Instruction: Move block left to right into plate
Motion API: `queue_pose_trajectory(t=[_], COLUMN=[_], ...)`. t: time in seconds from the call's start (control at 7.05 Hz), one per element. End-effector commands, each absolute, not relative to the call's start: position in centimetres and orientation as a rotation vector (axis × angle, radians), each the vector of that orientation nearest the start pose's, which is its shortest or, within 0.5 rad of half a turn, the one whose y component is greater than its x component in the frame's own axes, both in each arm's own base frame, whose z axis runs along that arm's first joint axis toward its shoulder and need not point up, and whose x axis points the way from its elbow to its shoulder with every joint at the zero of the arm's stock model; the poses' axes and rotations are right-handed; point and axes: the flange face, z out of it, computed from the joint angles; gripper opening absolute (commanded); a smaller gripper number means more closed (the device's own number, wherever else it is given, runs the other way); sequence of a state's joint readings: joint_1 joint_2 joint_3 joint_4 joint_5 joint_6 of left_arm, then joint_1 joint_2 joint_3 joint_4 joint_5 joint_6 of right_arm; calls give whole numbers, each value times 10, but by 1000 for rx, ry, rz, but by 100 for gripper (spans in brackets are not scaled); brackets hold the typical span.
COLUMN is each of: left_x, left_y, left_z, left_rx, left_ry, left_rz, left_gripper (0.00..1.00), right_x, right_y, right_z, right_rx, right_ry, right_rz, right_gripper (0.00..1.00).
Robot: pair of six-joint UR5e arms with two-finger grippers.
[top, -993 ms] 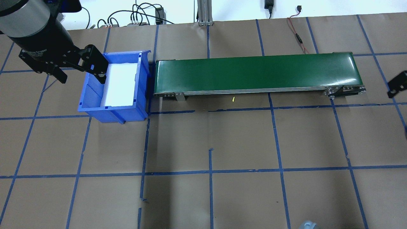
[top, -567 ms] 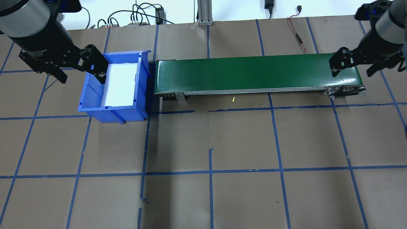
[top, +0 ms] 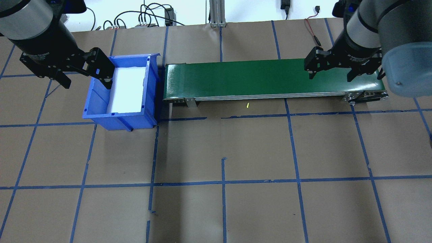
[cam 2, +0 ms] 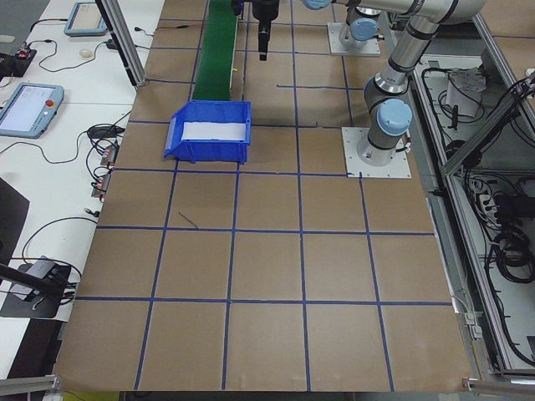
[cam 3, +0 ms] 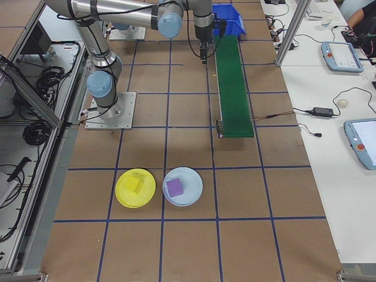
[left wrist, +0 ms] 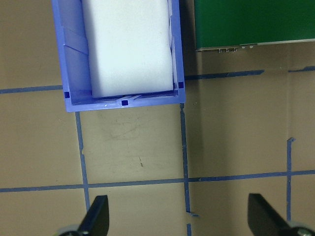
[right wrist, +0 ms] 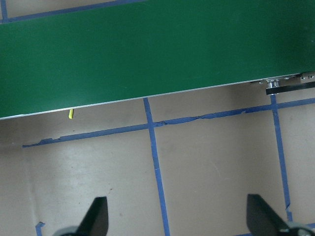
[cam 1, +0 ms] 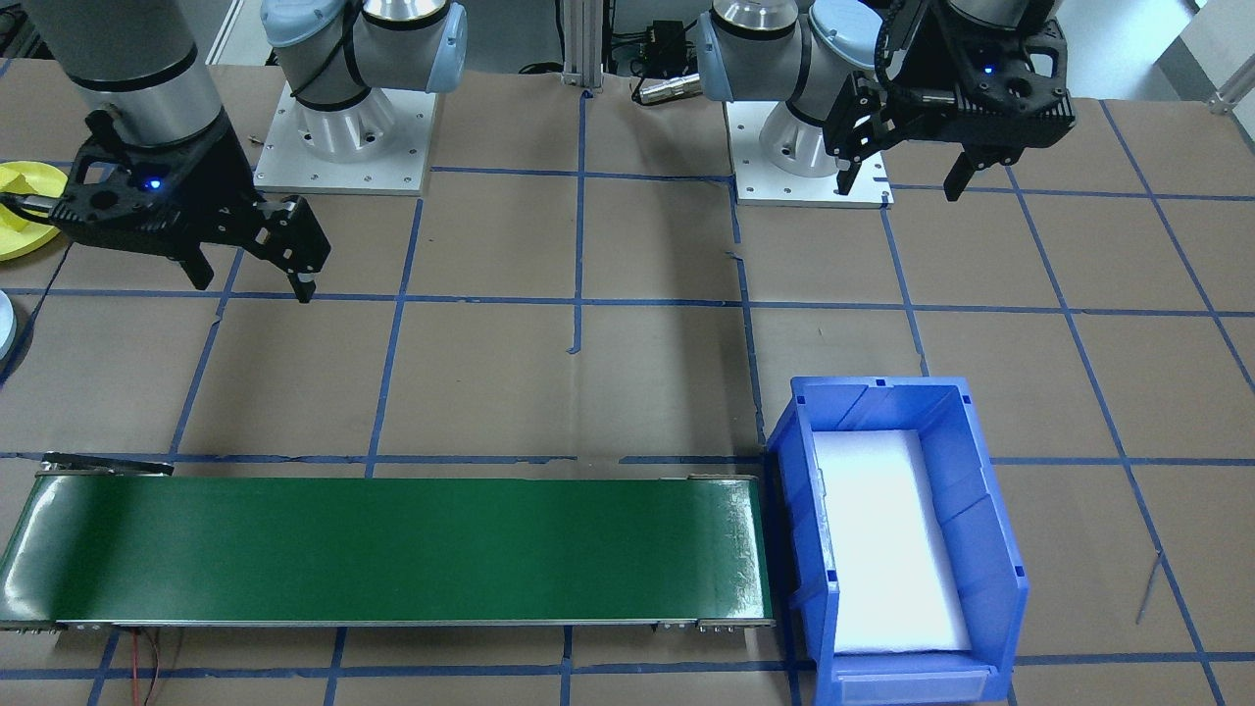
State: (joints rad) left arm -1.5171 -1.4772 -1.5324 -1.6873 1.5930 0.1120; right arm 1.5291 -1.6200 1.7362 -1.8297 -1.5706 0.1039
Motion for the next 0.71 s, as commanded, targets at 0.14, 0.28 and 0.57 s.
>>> queue_pose_trajectory(t=[0.14, 0.28, 0.57], left_x=[-107, -107, -107], left_y=[-456, -456, -456], left_z=[538, 538, 537], left_rx=[91, 91, 91], left_ry=[3116, 3115, 3115], left_rz=[-16, -14, -6], left_gripper=[100, 100, 100], right_x=[138, 138, 138], right_y=[-482, -482, -482], right_z=[456, 456, 457], right_rx=[243, 243, 242], right_ry=[3121, 3122, 3112], right_rz=[-219, -217, -220], right_gripper=[100, 100, 100])
